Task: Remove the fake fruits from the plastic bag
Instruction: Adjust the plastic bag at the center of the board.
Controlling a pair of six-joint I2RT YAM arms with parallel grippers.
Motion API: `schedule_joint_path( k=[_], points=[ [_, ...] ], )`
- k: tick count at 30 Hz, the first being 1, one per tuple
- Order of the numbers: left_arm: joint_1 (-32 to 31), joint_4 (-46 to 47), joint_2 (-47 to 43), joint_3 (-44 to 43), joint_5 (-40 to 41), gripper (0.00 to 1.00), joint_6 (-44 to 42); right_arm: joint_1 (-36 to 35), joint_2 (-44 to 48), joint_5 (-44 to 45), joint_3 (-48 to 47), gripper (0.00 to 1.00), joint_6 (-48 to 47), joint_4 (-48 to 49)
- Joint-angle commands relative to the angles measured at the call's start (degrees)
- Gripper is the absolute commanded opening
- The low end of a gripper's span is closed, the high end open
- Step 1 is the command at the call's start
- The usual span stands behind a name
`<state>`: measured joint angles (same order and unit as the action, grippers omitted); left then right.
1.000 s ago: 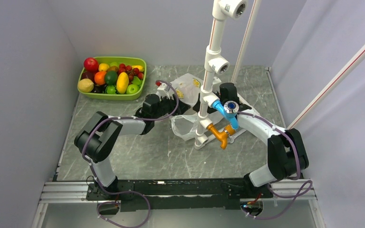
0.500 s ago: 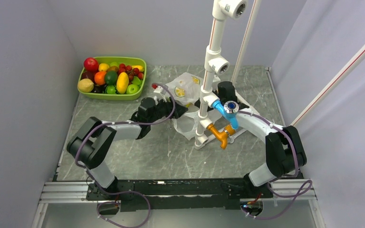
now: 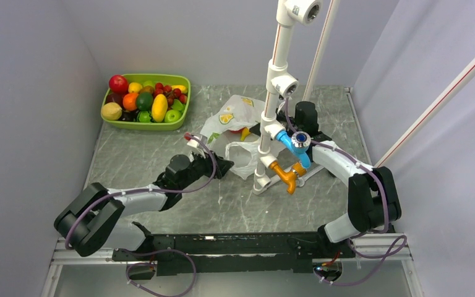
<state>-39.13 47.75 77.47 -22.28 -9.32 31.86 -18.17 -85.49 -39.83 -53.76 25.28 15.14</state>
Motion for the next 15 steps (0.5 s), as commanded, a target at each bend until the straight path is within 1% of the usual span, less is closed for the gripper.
schedule_joint_path(
  k=[1, 3, 5, 6, 8, 10, 11, 13, 15],
  points=[
    [0.2, -0.6, -2.3, -1.0, 7.2, 0.65, -0.9, 0.1, 2.3, -6.0, 1.5, 0.00, 0.6, 3.9],
    [0.2, -2.5, -0.7, -2.9, 7.1, 0.65, -0.7, 0.1, 2.5, -7.7, 1.6, 0.00, 1.4, 4.6],
    [0.1, -0.3, 1.9, -4.5, 6.0, 0.65, -0.4, 0.1, 2.4, -8.8, 1.7, 0.00, 2.5, 5.4],
    [0.1, 1.0, 3.4, -5.0, 6.1, 0.63, -0.1, 0.1, 2.3, -9.3, 1.7, 0.00, 2.9, 6.0],
    [0.3, 2.2, 5.5, -5.5, 8.8, 0.53, 0.7, 0.1, 2.2, -9.3, 1.6, 0.00, 3.1, 6.1],
    [0.9, 6.2, 6.0, -3.6, 9.1, 0.50, 2.3, 0.2, 2.1, -9.1, 1.3, 0.00, 2.6, 5.4],
    [1.1, 10.2, 5.9, -1.8, 9.2, 0.51, 2.6, 0.2, 2.1, -9.1, 0.9, 0.00, 2.2, 4.7],
    [1.3, 16.5, 4.9, 2.1, 8.3, 0.58, 2.6, 0.3, 2.0, -8.8, 0.4, 0.00, 1.6, 3.9],
    [1.9, 18.1, 2.4, 4.5, 4.6, 0.65, 1.6, 0.4, 1.8, -8.5, 0.2, 0.00, 1.4, 3.9]
  ],
)
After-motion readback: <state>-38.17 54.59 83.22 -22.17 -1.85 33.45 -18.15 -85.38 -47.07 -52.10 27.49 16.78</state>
